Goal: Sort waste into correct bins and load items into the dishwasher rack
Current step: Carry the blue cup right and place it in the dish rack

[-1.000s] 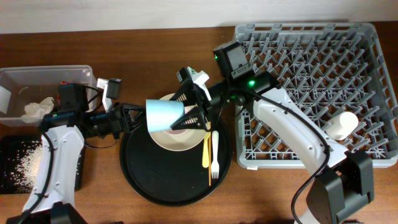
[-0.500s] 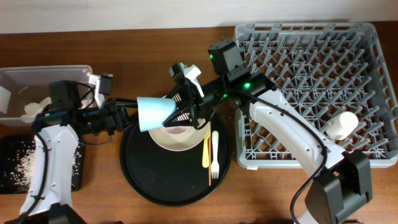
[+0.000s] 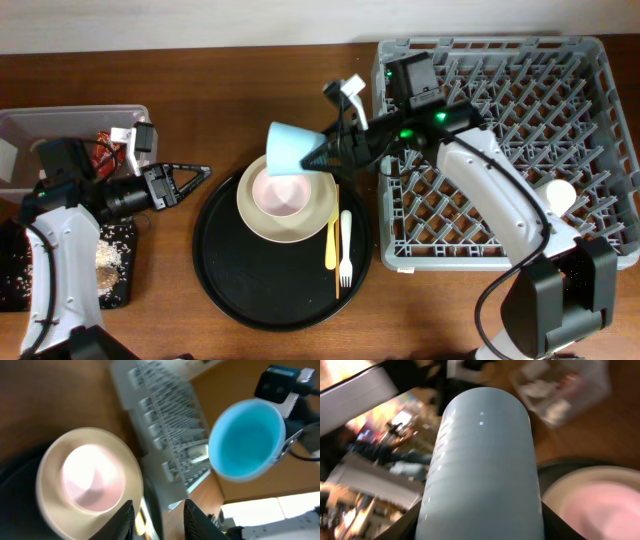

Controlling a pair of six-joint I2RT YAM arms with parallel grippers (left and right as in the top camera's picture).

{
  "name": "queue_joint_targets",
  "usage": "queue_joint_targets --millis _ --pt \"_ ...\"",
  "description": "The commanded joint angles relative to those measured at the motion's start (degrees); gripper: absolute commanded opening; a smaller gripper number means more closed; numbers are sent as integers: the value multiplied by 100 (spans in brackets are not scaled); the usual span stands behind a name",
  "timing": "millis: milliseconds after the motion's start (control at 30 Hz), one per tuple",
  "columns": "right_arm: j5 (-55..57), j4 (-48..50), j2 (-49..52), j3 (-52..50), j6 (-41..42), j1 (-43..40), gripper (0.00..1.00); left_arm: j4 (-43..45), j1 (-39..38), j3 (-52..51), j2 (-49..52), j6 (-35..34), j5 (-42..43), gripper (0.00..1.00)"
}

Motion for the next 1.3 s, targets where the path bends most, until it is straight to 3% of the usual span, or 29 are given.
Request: queue_joint_targets --millis 0,267,300,333,400,433,600,700,1100,1267 --pt "1510 -369 -302 74 719 -411 38 -129 35 101 28 -332 -887 32" --pt "4693 -3589 -916 1471 732 -1270 37 -737 33 101 28 -647 -2409 34" --pt "4843 -3829 -916 1602 732 -1346 37 -796 33 101 28 -647 -2452 41" --pt "5198 -4352 -916 1847 732 -1589 37 -918 33 101 28 -645 -2479 59" --pt "5545 -4758 -916 1926 734 -1891 37 -988 33 101 28 -645 -2479 70" --pt "5838 -4999 -914 1926 833 -2218 37 -1008 35 101 28 -647 -2479 99" --pt "5974 -5272 -892 1921 883 -3845 37 -1001 35 101 28 -645 -2479 99" --pt "6389 -5423 -883 1921 885 -4113 37 -1001 35 101 28 -645 -2479 100" --pt "6494 -5836 -831 1784 988 -3309 37 -1003 35 101 28 -645 -2479 100" --pt "6470 -5641 -831 1084 1014 -2944 37 -1003 35 101 28 -645 -2479 99"
